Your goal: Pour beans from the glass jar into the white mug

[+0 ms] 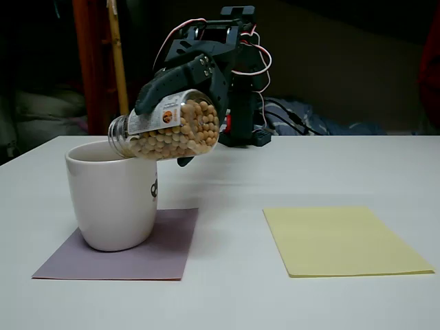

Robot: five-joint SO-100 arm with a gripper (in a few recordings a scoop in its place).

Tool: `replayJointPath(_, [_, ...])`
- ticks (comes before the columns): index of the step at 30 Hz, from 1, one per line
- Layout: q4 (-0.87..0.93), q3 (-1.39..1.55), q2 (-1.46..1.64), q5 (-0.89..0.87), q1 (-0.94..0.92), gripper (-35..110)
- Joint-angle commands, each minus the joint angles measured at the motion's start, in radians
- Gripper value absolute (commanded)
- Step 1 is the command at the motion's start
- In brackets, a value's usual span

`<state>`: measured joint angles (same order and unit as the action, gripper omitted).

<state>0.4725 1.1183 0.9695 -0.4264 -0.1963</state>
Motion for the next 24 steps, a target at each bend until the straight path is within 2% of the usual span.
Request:
replayJointPath(1, [0.032, -0.015, -0.002, -0.048, -0.009, 0])
replayJointPath(8, [0.074, -0.084, -0.034, -0.086, -0.015, 0])
replayJointPath(17, [0.080, -0.101, -0.046, -0.054, -0.020, 0])
replayJointPath(24, [0.078, -0.114, -0.026, 0.196, -0.018, 0])
